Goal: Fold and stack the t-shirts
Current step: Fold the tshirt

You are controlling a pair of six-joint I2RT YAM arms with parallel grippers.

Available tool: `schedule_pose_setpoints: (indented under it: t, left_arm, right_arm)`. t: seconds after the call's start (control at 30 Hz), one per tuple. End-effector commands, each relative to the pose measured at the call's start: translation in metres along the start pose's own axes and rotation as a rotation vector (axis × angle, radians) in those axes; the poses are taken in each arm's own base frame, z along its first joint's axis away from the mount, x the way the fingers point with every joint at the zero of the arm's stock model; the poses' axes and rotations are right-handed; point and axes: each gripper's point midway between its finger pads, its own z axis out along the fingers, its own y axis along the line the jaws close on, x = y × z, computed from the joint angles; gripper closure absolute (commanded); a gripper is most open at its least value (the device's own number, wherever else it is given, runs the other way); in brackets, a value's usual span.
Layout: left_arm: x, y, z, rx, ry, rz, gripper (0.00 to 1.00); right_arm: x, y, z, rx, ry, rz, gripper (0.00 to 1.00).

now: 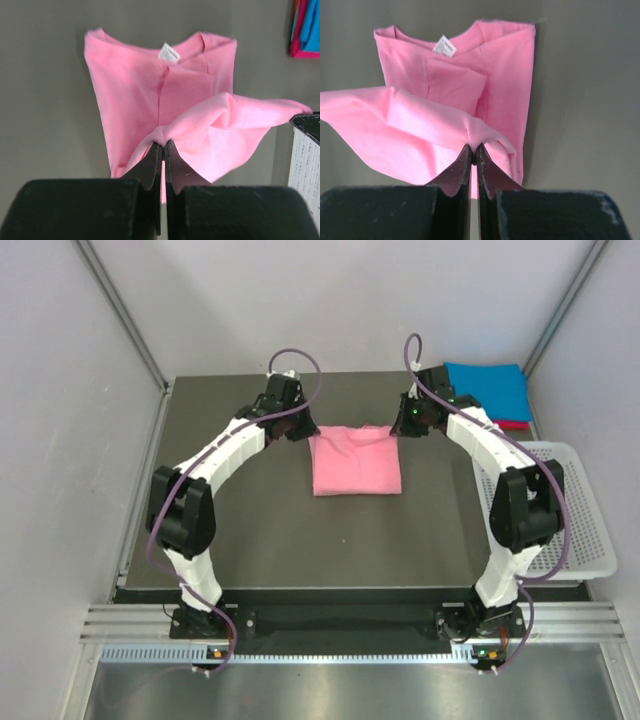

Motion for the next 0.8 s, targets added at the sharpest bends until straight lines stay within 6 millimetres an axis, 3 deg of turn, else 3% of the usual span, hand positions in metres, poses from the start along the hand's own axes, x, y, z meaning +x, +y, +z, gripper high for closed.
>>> schedule_pose_setpoints:
  t: [0.0, 0.27, 0.57, 0.77]
  left_arm:
    - [-0.038, -0.002, 0.014, 0.039, -0.070, 0.013, 1.00]
    - [-0.064, 0.019, 0.064, 0.039, -0.094, -0.006, 1.00]
    - [-0.077, 0.049, 0.108, -0.019, -0.132, 0.002, 1.00]
    - [-0.086, 0.058, 0.115, -0.055, -0.160, 0.003, 1.00]
  right_arm:
    - [-0.045, 0.010, 0.002, -0.059, -0.088, -0.022, 1.00]
    - [-0.082, -0.001, 0.038, -0.122, -0.123, 0.000, 1.00]
    - [-0.099, -0.005, 0.085, -0.199, -0.155, -0.006, 1.00]
    - [-0.109, -0.001, 0.106, -0.254, -0.203, -0.043, 1.00]
